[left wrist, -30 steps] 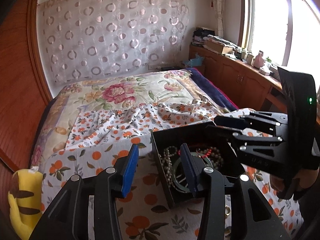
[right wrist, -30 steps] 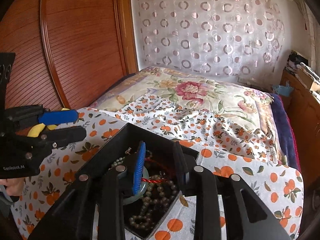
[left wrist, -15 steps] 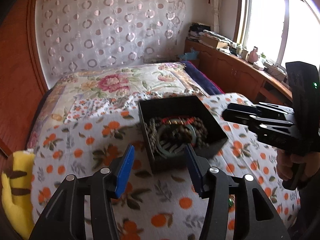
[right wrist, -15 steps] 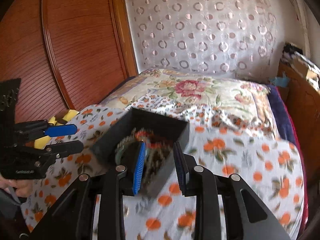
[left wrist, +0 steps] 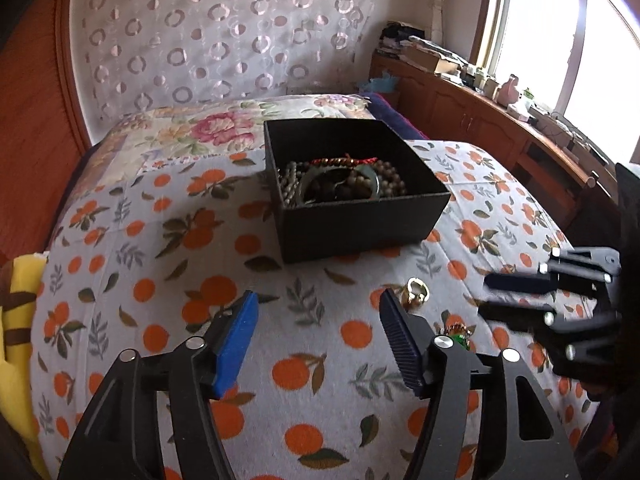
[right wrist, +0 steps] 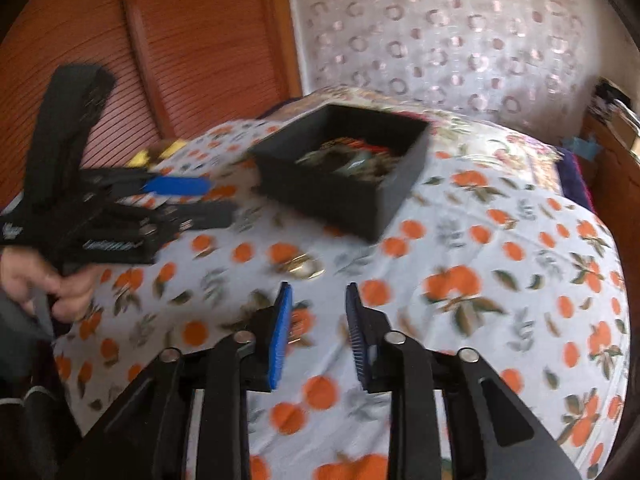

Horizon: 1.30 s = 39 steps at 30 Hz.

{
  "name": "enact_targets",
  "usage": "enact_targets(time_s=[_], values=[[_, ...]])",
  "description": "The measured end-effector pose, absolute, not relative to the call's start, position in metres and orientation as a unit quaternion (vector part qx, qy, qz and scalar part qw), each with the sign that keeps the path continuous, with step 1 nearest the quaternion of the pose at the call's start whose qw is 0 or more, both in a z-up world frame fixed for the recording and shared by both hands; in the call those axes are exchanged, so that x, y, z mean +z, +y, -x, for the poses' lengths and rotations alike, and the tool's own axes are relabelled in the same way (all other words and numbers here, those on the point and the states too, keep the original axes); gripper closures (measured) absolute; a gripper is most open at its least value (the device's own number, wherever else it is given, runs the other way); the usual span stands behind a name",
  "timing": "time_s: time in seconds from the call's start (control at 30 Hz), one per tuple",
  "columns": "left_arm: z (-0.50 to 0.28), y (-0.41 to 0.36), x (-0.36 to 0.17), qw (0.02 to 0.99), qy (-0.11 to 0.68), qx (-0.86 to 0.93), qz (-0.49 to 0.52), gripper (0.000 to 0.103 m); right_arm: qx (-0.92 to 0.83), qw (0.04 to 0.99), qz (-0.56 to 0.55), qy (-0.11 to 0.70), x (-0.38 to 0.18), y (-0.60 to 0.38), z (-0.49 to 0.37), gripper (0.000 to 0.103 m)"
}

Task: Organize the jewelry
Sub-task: 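Grasp the green pendant earring with the right gripper while the left gripper grasps the gold ring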

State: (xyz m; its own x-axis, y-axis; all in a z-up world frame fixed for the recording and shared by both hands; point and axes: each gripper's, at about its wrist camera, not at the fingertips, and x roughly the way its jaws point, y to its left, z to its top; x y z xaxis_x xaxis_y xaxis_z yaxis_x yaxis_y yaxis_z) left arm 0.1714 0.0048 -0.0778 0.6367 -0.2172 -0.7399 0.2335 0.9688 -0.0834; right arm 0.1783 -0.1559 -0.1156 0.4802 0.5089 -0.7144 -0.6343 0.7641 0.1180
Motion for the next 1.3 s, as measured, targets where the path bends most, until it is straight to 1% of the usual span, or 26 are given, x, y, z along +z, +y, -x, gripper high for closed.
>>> enact_targets(time_s=[0.07,0.2,0.47,0.67,0.73,0.83,1.0,1.3], values=[[-0.168,0.007,-0.079,0.904,0.409,-0.122,-0.009,0.042,0.349,0.846,0.092,0.391,-0.119,-0.146,-0.174,0.083],[-0.165,0.010,-0.081,0.904,0.411,-0.120,-0.005,0.042,0.366,0.834,0.103,0.400,-0.124,-0.135,-0.171,0.086],[-0.160,0.015,-0.084,0.903,0.413,-0.118,0.003,0.042,0.359,0.822,0.131,0.423,-0.132,-0.127,-0.176,0.085],[-0.159,0.015,-0.085,0.903,0.413,-0.121,0.005,0.042,0.355,0.822,0.141,0.422,-0.132,-0.124,-0.175,0.086],[-0.159,0.016,-0.085,0.903,0.413,-0.121,0.006,0.042,0.346,0.827,0.145,0.419,-0.133,-0.123,-0.176,0.093],[-0.158,0.014,-0.085,0.902,0.414,-0.123,0.006,0.042,0.340,0.832,0.146,0.414,-0.132,-0.124,-0.179,0.094],[-0.159,0.006,-0.088,0.899,0.418,-0.133,0.004,0.042,0.320,0.847,0.130,0.404,-0.124,-0.144,-0.184,0.095],[-0.174,-0.031,-0.093,0.890,0.424,-0.167,-0.018,0.042,0.279,0.872,0.101,0.389,-0.109,-0.189,-0.191,0.095]])
